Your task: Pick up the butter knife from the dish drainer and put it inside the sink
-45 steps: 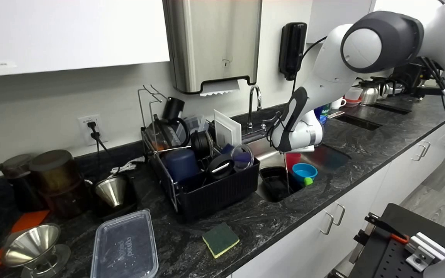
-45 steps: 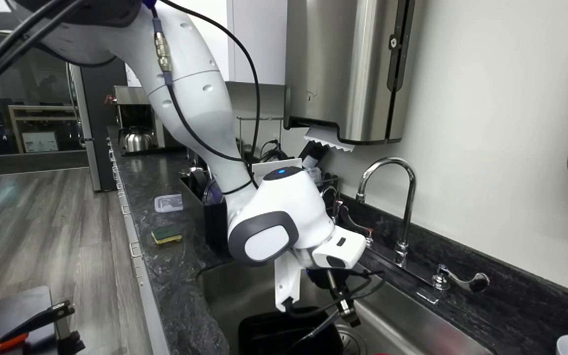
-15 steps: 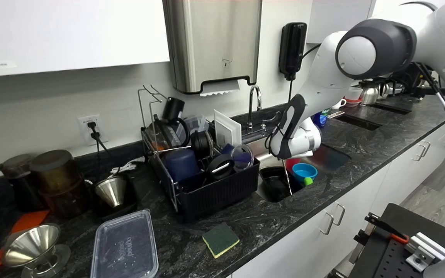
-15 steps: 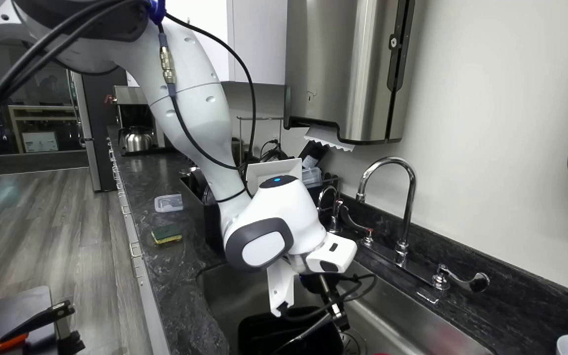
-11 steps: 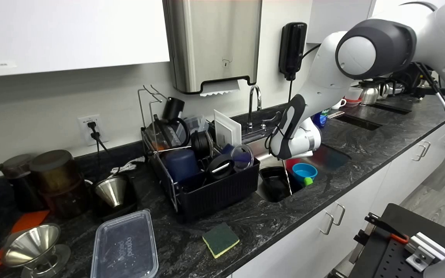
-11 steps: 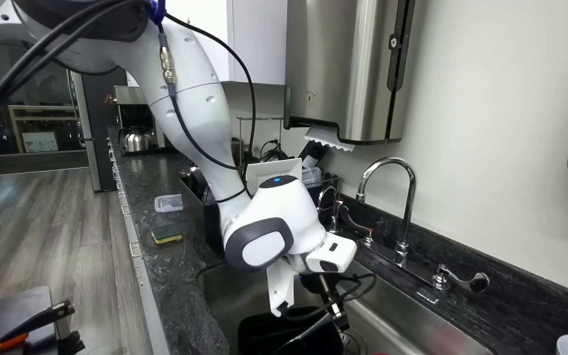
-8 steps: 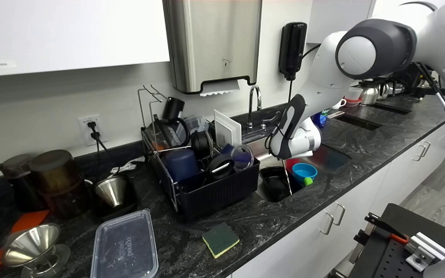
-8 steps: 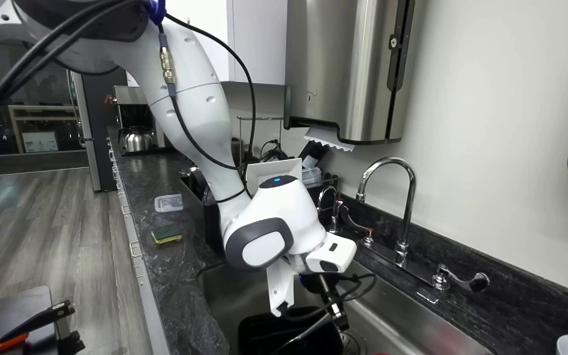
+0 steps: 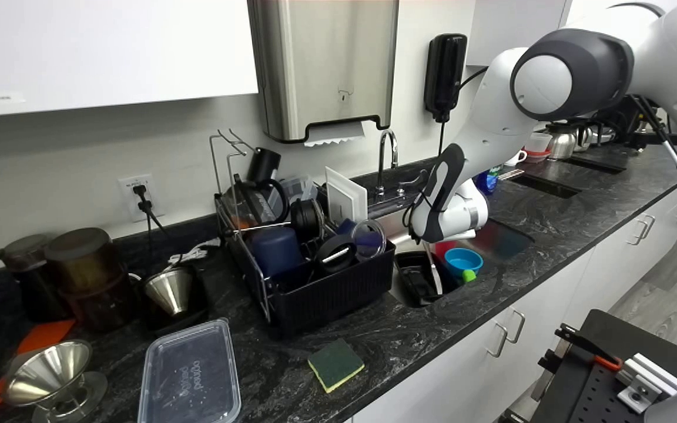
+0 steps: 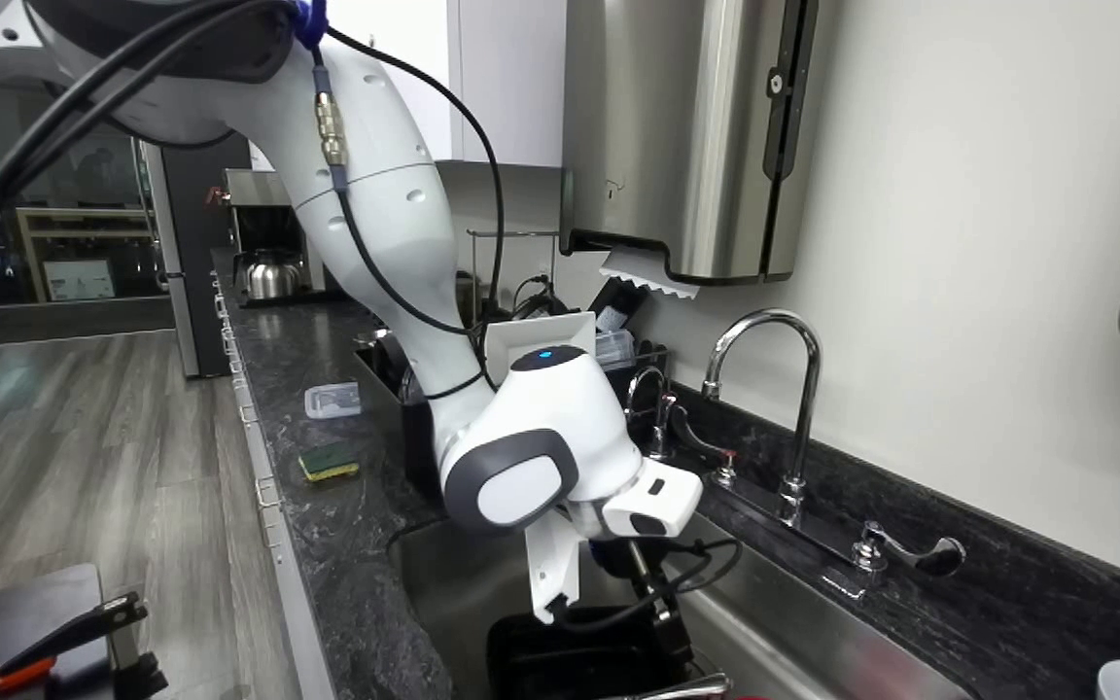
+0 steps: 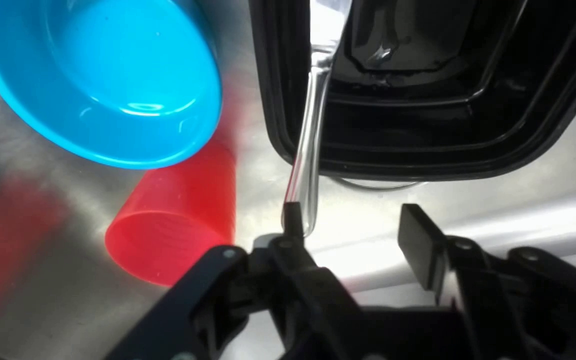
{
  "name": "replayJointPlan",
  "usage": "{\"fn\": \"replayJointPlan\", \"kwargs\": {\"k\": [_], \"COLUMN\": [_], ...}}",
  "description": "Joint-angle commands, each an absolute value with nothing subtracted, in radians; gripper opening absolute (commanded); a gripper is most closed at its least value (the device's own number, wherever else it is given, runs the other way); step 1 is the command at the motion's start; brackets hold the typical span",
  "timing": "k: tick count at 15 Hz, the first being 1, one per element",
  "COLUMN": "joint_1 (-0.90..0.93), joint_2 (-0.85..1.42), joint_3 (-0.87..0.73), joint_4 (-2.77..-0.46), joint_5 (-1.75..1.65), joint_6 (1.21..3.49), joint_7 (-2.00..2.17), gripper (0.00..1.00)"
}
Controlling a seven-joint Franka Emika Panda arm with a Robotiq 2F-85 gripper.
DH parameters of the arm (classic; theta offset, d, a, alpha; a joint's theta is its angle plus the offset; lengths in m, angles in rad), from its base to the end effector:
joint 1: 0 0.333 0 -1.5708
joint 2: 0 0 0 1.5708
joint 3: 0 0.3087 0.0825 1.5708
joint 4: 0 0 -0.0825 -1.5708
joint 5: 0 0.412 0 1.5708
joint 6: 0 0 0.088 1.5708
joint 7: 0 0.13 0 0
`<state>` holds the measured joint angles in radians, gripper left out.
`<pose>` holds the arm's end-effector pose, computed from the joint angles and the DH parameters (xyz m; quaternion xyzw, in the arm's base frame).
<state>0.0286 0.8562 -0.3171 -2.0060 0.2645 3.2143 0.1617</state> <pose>0.5844 -0.2078 0.0373 0.9357 -0.2726 0.1991 0.1025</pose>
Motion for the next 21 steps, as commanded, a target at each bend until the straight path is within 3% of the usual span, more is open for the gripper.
{"fn": "replayJointPlan", "kwargs": {"k": [1,3,4,14,21], "joint_1": [0.022,0.022,0.022,0.057,0.057], "joint_2": [0.863,0.862,0.861,0.788,0.596], "joint_3": [-0.315,-0.314,-0.314,-0.350,-0.387], "joint_4": [-1.991,-1.992,-1.992,-2.007,-2.036], "joint_5": [0.235,0.235,0.234,0.219,0.117], "joint_6": [3.194,3.196,3.196,3.134,2.866], "joint_7": [0.170,0.170,0.169,0.175,0.176], "gripper": [0.84,0.97,0.99,1.00,1.00]}}
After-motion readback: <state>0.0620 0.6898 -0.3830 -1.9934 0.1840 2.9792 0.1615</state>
